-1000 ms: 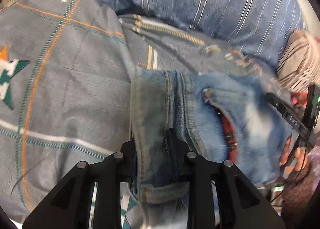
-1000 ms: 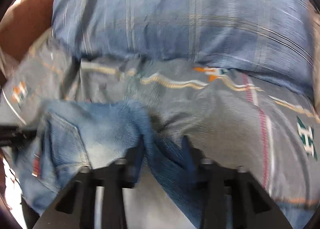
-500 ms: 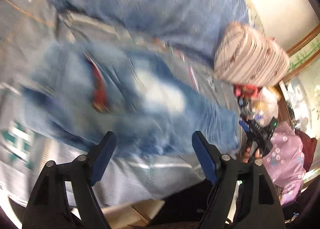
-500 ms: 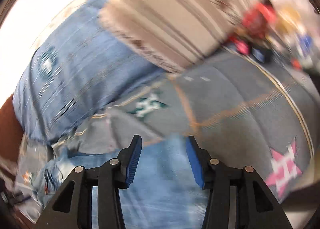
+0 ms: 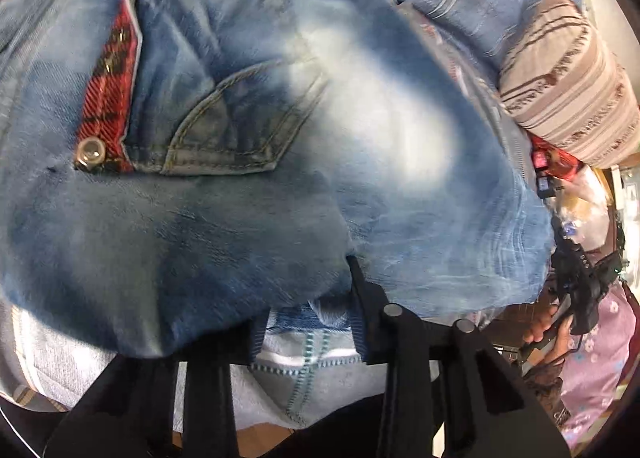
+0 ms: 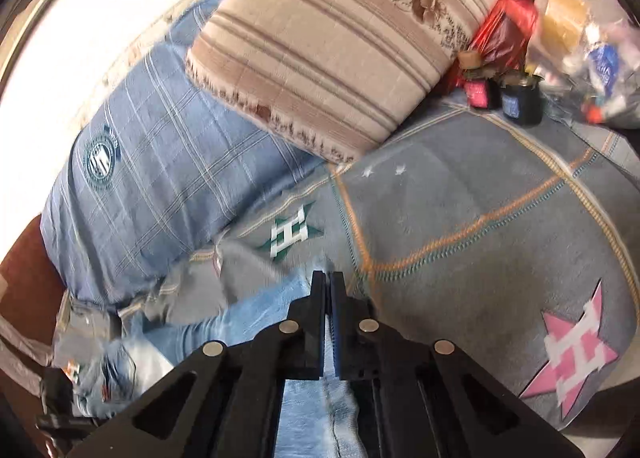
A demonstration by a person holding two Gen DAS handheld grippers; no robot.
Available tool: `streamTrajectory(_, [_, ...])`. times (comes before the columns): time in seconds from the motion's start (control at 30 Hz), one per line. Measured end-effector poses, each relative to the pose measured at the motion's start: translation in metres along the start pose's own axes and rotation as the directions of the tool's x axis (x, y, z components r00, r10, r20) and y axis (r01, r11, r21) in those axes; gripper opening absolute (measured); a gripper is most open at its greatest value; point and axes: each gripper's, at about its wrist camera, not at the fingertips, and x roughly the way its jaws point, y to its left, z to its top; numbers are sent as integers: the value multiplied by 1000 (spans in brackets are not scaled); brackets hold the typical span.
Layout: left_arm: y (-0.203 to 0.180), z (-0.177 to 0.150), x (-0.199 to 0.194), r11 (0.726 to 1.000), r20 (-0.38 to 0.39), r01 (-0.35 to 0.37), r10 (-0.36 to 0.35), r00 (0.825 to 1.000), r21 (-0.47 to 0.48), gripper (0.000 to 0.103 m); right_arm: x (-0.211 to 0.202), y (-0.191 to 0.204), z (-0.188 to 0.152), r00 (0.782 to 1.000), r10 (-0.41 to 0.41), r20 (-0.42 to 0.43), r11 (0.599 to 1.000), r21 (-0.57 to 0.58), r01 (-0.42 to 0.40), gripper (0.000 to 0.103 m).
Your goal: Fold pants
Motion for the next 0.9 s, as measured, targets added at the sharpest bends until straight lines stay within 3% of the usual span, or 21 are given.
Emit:
streamTrajectory(0.13, [-7, -3, -2, 999, -12, -20, 21, 1000, 33, 32, 35, -16, -12, 979, -133, -154, 991, -42, 128, 3])
streamTrajectory(0.17, [-8, -4, -3, 999, -20, -14, 15, 1000, 36, 32, 26, -22, -15, 979, -148, -142, 989, -13, 148, 8])
streamTrajectory(0.23, [-11, -9, -10, 998, -36, 9, -7, 999, 59, 32, -6, -30, -20, 994, -81, -78, 995, 58, 86, 14])
streamTrajectory(0.27, [-14, -13, -16, 996, -41, 31, -27, 999, 85, 32, -24, -32, -24, 997, -60, -57, 994, 84, 65, 34])
streamTrajectory(0.33, [-22, -22, -29, 987, -43, 67, -61, 997, 149, 32, -54, -39, -38, 999, -25, -24, 992, 124, 28, 59])
streamTrajectory(0.37, [-31, -26, -38, 978, -32, 77, -72, 997, 193, 32, -69, -41, -49, 1000, 5, -12, 989, 147, -3, 65])
streamTrajectory(0.43, [-45, -31, -53, 963, 5, 63, -66, 998, 263, 39, -85, -44, -73, 996, 74, -45, 978, 198, -64, 65])
streamTrajectory(0.5, [-59, -30, -66, 945, 55, 43, -64, 996, 323, 51, -79, -49, -99, 979, 174, -103, 944, 301, -136, 65])
streamTrajectory(0.6, [-83, -20, -72, 933, 101, 14, -54, 993, 360, 52, -49, -54, -109, 955, 264, -135, 888, 421, -186, 65])
streamTrajectory(0.67, [-97, -10, -70, 931, 101, 27, -68, 993, 363, 52, -37, -54, -109, 959, 252, -126, 872, 460, -168, 68])
streamTrajectory(0.77, [-118, 1, -61, 923, 98, 18, -60, 993, 384, 52, -15, -58, -113, 953, 272, -136, 821, 550, -155, 68])
streamTrajectory(0.8, [-128, 4, -56, 919, 90, 12, -52, 995, 394, 52, -9, -59, -114, 955, 266, -134, 810, 568, -146, 63])
streamTrajectory(0.83, [-135, 4, -54, 913, 83, 13, -51, 995, 407, 52, -6, -59, -113, 954, 269, -134, 808, 571, -147, 26])
streamTrajectory(0.87, [-147, 4, -50, 905, 81, 9, -48, 996, 425, 52, -5, -58, -109, 951, 283, -122, 816, 553, -171, 7])
streamTrajectory(0.9, [-156, 4, -48, 897, 86, 0, -43, 995, 442, 52, -13, -52, -101, 951, 299, -79, 835, 504, -221, 7])
